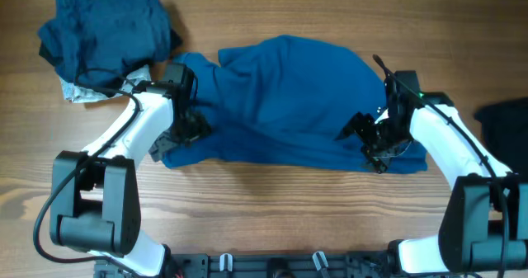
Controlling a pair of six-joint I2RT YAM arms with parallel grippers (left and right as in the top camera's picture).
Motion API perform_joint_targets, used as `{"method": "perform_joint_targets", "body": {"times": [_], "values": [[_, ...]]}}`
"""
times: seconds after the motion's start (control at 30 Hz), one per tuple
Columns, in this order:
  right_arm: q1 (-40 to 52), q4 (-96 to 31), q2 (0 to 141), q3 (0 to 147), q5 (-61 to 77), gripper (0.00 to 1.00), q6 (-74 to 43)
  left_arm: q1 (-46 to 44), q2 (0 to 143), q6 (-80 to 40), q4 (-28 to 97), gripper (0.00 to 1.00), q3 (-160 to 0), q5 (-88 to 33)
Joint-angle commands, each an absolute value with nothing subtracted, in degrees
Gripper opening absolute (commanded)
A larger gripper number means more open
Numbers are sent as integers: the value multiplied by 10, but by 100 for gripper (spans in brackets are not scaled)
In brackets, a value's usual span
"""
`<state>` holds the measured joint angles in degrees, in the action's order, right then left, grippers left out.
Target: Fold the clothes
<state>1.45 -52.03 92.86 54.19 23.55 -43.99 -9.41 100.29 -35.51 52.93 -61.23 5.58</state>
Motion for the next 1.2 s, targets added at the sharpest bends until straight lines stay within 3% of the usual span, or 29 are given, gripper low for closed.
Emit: {"method": "perform_joint_targets", "body": {"times": [0.0, 0.97, 1.17], "values": [[15, -481, 933, 521, 226, 87, -497, -92, 1006, -365, 543, 99, -608, 27], [15, -426, 946, 500, 136, 75, -589, -93, 1006, -369, 542, 100, -591, -32], [15, -396, 980, 499, 136, 63, -591, -93, 1006, -369, 541, 100, -591, -32]]}}
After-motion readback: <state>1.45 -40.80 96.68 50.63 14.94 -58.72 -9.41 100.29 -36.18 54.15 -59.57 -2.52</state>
